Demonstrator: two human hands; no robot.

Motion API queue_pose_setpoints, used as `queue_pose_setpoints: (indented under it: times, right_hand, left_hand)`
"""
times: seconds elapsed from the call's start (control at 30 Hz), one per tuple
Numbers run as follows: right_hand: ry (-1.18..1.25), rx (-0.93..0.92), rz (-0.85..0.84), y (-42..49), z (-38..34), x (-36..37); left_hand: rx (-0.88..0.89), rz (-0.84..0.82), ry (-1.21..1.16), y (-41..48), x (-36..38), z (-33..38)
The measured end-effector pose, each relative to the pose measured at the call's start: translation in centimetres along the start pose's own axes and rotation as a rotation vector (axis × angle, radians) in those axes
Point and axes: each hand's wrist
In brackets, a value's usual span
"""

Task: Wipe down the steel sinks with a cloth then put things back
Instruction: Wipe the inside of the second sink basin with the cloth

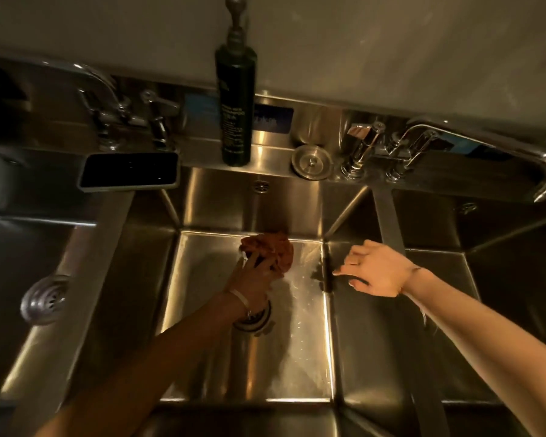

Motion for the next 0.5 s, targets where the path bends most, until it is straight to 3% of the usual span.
queue_pose_setpoints:
  times: [0.17,0.23,0.3,0.43,0.5]
  right_hand:
    - [0.176,0.229,0.139,1.4,-6.9,-1.7]
    - [0.184,0.204,0.155,1.8,-9.5,-2.4]
    - [0.182,0.189,0.142,2.3,-11.1,-2.9]
    - [0.204,0.218,0.106,4.2,-12.2,-3.0]
    - [0.229,0.215,0.063,5.8,-11.9,-2.5]
  left_hand:
    - [-0.097,-0.017,-0.057,-10.7,-4.5,-0.1]
    - [-0.07,0.232,-0.076,-13.8,-6.0,-0.2]
    - [-0.063,0.361,-0.031,-16.1,-6.6,-1.4]
    - [-0.264,0.225,-0.046,-18.9,-6.7,-5.2]
    - [-0.328,0.338,-0.056,-19.8,-6.7,-6.8]
Point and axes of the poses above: each hand's wrist, its own y-axis towards the middle knuckle, its own x-axis out of the palm, z = x × y, and after that the axes turned 6 degrees about z, right-handed
